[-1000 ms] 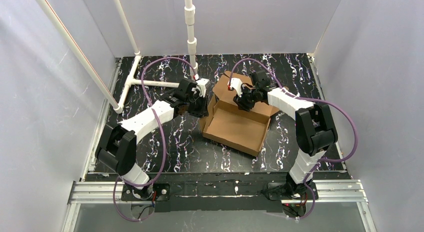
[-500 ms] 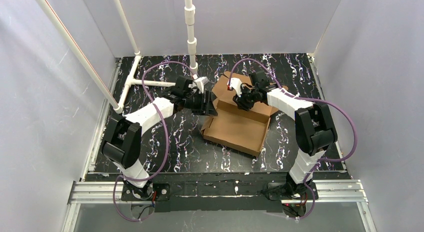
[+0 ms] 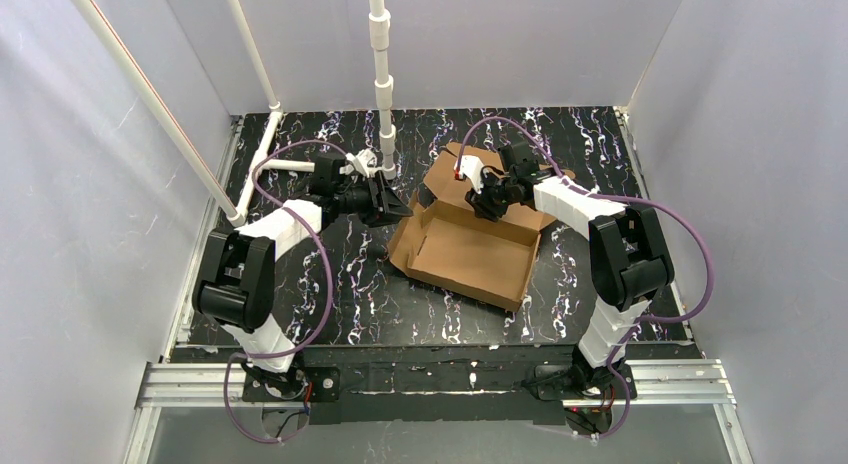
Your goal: Fold the paper box
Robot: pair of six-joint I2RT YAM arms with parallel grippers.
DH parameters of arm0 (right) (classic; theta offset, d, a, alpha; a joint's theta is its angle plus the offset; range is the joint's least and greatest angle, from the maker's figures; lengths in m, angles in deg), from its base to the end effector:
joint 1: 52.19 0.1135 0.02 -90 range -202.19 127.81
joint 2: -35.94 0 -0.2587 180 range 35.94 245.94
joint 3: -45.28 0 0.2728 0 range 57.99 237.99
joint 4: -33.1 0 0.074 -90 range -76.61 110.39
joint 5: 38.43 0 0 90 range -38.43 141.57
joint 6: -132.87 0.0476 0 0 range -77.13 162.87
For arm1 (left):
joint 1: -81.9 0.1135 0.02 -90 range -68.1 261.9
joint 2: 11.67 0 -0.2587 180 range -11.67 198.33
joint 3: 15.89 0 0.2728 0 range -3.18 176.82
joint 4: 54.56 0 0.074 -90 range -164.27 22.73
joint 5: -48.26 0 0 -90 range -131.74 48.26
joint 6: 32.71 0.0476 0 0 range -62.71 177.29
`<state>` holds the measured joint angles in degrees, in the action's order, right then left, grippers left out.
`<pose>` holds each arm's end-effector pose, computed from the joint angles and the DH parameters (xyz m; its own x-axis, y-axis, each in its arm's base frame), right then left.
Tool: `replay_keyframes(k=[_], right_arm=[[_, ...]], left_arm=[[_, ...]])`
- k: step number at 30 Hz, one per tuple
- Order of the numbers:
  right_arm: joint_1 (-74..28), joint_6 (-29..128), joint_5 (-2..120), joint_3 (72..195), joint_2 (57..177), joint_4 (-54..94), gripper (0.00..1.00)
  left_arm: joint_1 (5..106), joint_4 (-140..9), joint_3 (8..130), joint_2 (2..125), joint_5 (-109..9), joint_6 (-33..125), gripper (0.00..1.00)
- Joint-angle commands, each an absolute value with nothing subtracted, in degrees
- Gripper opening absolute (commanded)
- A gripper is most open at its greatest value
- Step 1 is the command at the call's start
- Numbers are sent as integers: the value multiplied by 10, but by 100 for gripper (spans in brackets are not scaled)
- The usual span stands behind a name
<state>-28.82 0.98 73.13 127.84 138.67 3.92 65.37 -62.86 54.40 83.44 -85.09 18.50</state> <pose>0.3695 0.1787 0.1820 -0.1254 -0.7307 -0.6711 -0.9032 0.3639 -0.2274 0.3565 -0.1399 0.1973 -0.8832 -0.2131 -0.4178 0.2627 0.5133 -0.8170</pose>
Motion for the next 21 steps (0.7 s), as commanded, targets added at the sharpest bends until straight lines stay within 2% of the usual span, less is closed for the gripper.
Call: replay_keyframes(k=[1,7,8,10,11,13,15,21], right_arm=[[-283,23,745,1272,1409,22,45],[-283,23,746,1272,1410,20,45],[-283,23,746,1272,1410,20,45],[-283,24,747,1272,1410,20,45],[-283,23,747,1272,1410,19,45],[-283,24,748,1273,1410,19,45],[-283,24,748,1273,1410,19,45],[-283,23,749,1273,1411,18,45]], left_arm=[[677,-587,533,792,-909,154,46],[721,-585,518,756,-917,154,43],[734,-587,510,748,-907,157,39],[765,-606,490,729,-879,161,22],[783,-639,487,721,-853,178,19],[792,-731,493,710,-763,233,17],[793,-765,476,702,-722,254,17],[793,-774,447,748,-719,245,20]])
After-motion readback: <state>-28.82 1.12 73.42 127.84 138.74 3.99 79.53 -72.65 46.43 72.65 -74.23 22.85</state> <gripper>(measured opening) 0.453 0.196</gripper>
